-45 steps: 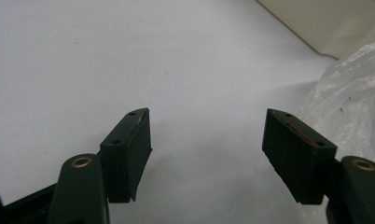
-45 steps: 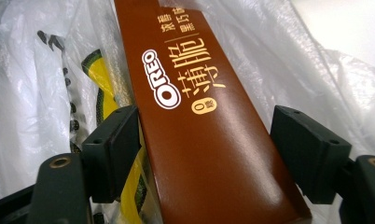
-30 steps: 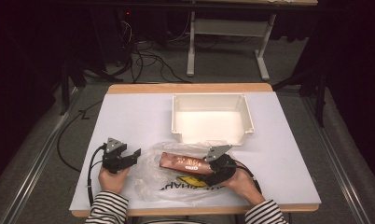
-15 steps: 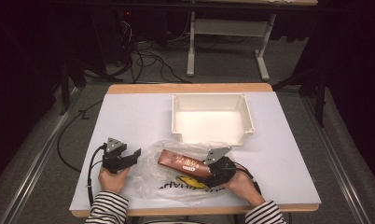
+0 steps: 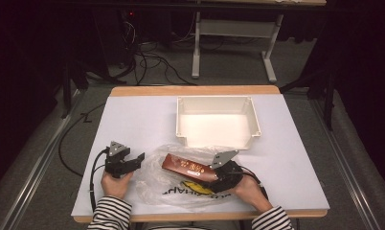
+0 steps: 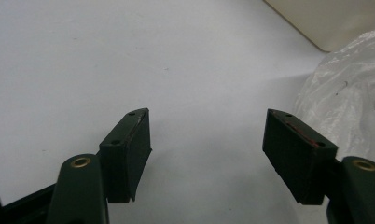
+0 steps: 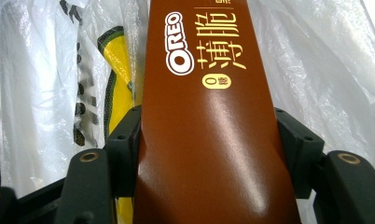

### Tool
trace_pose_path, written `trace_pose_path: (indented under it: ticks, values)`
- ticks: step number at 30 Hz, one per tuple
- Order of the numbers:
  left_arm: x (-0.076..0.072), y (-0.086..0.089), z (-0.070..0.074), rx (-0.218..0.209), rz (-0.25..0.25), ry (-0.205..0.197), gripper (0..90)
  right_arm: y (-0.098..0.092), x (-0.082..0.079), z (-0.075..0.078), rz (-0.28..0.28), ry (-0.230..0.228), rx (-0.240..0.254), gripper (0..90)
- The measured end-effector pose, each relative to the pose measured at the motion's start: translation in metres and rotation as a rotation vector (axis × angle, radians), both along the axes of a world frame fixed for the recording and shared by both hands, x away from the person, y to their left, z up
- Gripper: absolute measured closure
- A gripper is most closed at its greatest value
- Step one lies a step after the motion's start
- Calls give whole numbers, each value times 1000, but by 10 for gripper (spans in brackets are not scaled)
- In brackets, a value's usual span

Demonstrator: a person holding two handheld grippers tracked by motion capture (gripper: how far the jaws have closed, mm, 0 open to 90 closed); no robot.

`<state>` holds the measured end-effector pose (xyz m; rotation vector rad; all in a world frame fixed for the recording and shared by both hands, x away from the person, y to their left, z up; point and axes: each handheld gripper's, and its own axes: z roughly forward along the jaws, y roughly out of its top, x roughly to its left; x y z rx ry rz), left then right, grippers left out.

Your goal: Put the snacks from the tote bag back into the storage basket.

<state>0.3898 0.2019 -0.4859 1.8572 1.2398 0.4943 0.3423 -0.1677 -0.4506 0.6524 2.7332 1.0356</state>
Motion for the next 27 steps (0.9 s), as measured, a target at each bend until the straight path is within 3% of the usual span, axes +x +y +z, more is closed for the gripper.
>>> trace_pose_path:
  ticks: [27]
  values:
    - [0,0,0,-2,2,4,327,-1,-5,12,4,-14,32,383]
